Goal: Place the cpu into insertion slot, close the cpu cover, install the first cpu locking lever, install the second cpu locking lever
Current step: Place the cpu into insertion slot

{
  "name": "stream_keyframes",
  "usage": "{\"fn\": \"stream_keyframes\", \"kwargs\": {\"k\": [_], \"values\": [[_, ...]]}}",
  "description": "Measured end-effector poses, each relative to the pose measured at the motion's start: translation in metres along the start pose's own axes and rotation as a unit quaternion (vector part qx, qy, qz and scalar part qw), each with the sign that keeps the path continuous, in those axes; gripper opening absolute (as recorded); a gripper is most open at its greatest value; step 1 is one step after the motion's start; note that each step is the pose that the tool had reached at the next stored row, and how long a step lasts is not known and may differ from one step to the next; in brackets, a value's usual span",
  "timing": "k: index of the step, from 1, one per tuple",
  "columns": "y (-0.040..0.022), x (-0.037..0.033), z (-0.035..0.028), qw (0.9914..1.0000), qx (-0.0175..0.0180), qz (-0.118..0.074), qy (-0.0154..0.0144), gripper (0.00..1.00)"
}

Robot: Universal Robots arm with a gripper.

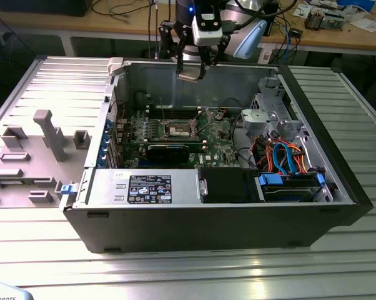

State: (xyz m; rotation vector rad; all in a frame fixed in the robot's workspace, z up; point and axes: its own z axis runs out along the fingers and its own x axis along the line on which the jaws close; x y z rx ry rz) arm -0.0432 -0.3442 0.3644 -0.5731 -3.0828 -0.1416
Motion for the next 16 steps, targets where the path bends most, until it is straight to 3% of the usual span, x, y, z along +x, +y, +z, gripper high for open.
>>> {"fn": "stream_keyframes", "kwargs": {"k": [16], "values": [[0.0,0.0,0.0,0.99999,-0.0001,0.005,-0.0004,0.54]]}}
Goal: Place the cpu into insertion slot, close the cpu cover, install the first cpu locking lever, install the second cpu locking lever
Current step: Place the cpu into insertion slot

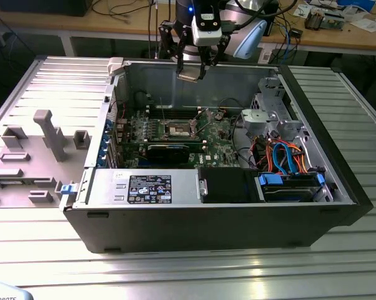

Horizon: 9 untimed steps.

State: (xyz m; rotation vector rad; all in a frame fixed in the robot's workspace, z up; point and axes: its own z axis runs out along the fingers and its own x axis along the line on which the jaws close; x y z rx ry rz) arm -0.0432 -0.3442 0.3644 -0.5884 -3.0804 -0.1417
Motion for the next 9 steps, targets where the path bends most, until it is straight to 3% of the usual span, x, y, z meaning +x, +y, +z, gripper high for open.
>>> {"fn": "stream_keyframes", "kwargs": {"k": [9], "values": [[0.0,0.0,0.0,0.99981,-0.0004,0.019,-0.0017,0.54]]}}
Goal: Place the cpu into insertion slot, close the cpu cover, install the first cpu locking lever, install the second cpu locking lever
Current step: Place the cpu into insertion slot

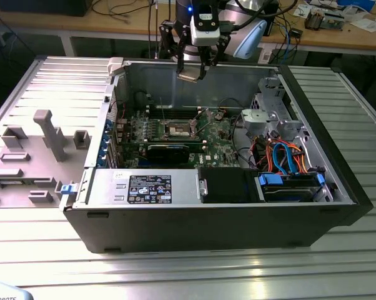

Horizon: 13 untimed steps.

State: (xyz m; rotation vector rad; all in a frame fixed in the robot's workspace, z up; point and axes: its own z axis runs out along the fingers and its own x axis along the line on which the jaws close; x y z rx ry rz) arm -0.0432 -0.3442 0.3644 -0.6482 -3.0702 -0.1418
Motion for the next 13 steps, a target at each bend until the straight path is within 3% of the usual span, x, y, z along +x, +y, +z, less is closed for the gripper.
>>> {"fn": "stream_keyframes", "kwargs": {"k": [7,11,13], "values": [[0.0,0.0,0.0001,0.9996,-0.0004,0.028,-0.0025,0.54],[0.0,0.0,0.0003,0.99871,-0.0009,0.051,-0.0045,0.54],[0.0,0.0,0.0005,0.99763,-0.0013,0.069,-0.006,0.54]]}}
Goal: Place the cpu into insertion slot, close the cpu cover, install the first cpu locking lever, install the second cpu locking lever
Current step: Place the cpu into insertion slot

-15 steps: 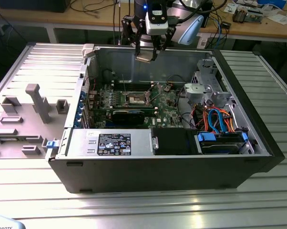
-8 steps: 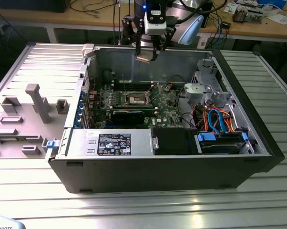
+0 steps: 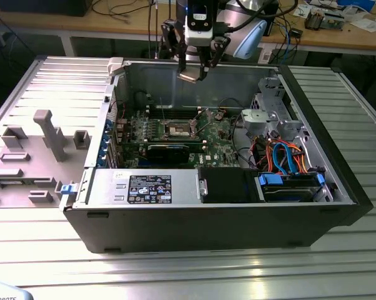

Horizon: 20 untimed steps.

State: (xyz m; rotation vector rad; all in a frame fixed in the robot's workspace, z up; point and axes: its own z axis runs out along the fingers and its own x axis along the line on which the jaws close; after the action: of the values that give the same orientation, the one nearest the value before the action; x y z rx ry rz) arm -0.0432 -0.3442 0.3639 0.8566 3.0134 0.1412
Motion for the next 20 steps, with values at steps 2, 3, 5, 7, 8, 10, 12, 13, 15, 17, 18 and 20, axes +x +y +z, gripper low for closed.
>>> {"fn": "stream_keyframes", "kwargs": {"k": [2,3,5,7,8,10,12,13,15,17,18,20], "values": [[0.0,0.0,0.0001,0.99992,-0.0002,0.012,-0.0011,0.54],[0.0,0.0,0.0002,0.99984,-0.0004,0.018,-0.0016,0.54],[0.0,0.0,0.0002,0.99974,-0.0004,0.023,-0.002,0.54],[0.0,0.0,0.0002,0.99974,-0.0004,0.023,-0.002,0.54],[0.0,0.0,0.0002,0.99974,-0.0004,0.023,-0.002,0.54],[0.0,0.0,0.0002,0.99974,-0.0004,0.023,-0.002,0.54],[0.0,0.0,0.0002,0.99974,-0.0004,0.023,-0.0021,0.54],[0.0,0.0,0.0002,0.99974,-0.0004,0.023,-0.002,0.54],[0.0,0.0,0.0002,0.99974,-0.0004,0.023,-0.002,0.54],[0.0,0.0,0.0003,0.99974,-0.0001,0.023,-0.002,0.54],[0.0,0.0,0.0004,0.99973,0.001,0.023,-0.0013,0.54],[0.0,0.0,0.0007,0.99972,0.0042,0.023,0.0016,0.54]]}}
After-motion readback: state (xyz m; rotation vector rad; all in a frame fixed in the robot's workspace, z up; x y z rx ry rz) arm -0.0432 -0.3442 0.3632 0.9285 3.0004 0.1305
